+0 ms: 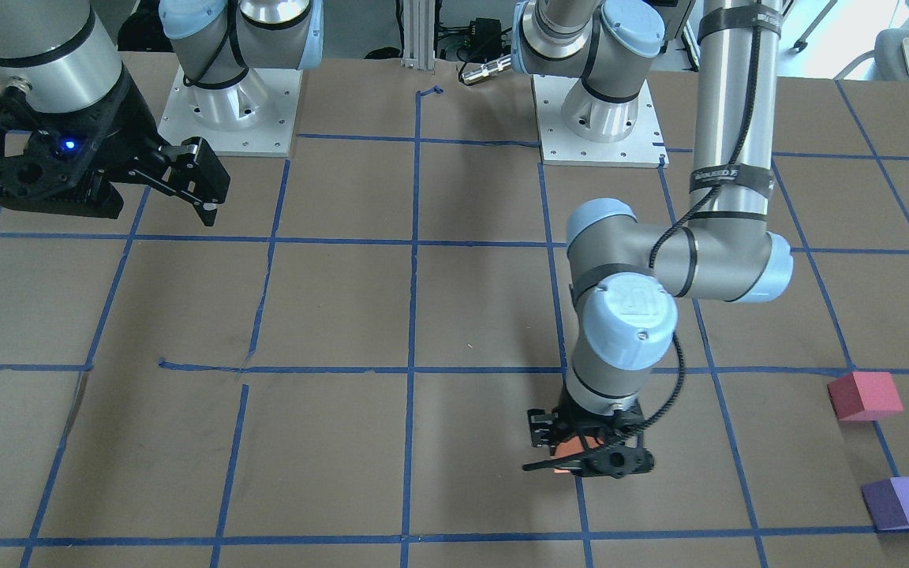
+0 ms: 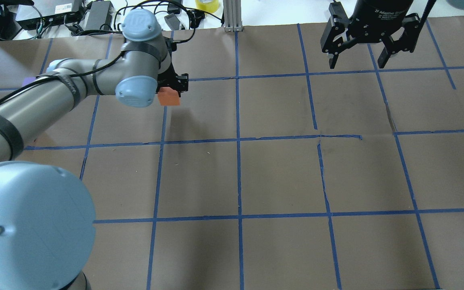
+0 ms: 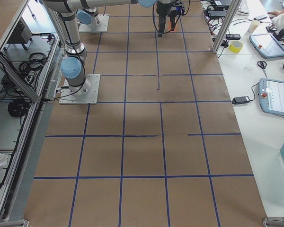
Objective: Arrange blocks in a line
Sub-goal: 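Carry the orange cube with the left gripper toward the purple cube, then lower the orange cube between the purple and pink cubes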
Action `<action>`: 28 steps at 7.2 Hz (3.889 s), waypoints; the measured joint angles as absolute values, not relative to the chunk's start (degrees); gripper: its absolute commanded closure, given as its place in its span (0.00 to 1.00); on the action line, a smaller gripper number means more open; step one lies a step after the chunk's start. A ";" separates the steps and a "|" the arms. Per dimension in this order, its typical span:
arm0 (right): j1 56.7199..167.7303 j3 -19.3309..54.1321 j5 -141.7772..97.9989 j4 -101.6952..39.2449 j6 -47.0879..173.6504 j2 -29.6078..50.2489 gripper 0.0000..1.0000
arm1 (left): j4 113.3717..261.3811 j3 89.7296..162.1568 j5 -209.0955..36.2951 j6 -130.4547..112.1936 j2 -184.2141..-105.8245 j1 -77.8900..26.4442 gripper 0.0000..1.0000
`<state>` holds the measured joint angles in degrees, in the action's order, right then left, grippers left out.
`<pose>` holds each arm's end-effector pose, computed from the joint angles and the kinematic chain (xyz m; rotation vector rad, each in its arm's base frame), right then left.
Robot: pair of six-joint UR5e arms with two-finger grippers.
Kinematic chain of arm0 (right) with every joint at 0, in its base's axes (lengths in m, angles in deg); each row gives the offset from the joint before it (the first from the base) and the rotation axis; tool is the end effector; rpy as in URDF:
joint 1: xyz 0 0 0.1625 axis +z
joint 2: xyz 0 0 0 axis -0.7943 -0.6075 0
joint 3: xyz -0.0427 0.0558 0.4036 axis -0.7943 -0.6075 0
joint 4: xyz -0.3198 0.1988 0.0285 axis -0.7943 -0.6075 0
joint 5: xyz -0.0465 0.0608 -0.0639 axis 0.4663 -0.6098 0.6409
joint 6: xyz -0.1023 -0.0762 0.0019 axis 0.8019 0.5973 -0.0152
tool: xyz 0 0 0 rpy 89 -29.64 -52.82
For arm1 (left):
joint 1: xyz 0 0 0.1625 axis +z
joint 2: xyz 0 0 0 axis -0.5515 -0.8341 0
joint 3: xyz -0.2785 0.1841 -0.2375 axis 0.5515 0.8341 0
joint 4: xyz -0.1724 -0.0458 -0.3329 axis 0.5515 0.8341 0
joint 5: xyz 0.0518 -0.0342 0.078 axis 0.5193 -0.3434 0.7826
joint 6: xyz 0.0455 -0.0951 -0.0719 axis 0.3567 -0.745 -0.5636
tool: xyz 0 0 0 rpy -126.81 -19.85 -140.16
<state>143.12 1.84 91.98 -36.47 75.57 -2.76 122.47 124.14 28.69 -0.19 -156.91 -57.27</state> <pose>0.1359 -0.4953 0.4714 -0.1000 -3.1227 -0.0663 -0.1336 -0.6327 0.2194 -0.1423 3.0766 -0.2199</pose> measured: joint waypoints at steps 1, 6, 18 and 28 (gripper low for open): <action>143.12 1.84 92.00 -36.55 75.56 -2.75 0.00 | 123.68 123.86 28.05 1.69 -156.17 -52.46 1.00; 143.09 1.85 91.95 -36.52 75.54 -2.76 0.00 | 132.72 118.76 24.59 30.63 -156.80 -30.56 1.00; 143.12 1.93 92.19 -36.81 75.58 -2.84 0.00 | 136.65 107.88 26.85 40.81 -164.88 -22.34 1.00; 143.12 2.01 92.28 -36.75 75.50 -2.84 0.00 | 136.08 107.22 28.47 40.27 -167.63 -22.34 1.00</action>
<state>143.12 2.01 92.28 -36.75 75.50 -2.84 136.08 107.22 28.47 40.27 -167.63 -22.34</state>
